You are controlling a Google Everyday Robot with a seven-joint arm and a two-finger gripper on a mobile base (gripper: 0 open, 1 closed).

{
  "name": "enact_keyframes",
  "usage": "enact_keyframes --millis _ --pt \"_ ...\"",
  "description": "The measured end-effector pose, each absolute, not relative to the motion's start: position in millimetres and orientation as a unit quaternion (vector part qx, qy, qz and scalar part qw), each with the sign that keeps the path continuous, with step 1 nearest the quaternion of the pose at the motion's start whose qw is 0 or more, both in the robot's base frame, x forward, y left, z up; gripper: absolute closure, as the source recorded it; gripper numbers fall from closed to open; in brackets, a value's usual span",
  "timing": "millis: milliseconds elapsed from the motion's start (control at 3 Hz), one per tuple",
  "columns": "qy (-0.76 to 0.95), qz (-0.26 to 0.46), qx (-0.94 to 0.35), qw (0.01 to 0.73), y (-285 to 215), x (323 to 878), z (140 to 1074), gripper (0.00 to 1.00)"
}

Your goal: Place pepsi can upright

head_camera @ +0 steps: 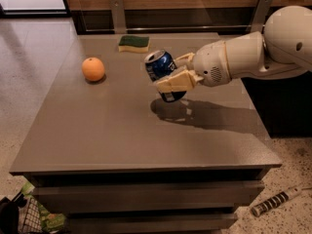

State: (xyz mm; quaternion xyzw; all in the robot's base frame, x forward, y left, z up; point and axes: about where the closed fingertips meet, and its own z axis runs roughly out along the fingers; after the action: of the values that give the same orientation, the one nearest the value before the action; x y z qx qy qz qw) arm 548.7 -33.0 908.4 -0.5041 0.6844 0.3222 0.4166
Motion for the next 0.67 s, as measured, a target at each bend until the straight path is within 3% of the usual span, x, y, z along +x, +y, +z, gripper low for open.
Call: enact_keyframes --millis 667 --pt "0.662 0.362 -0.49 0.437 -25 525 896 1.0"
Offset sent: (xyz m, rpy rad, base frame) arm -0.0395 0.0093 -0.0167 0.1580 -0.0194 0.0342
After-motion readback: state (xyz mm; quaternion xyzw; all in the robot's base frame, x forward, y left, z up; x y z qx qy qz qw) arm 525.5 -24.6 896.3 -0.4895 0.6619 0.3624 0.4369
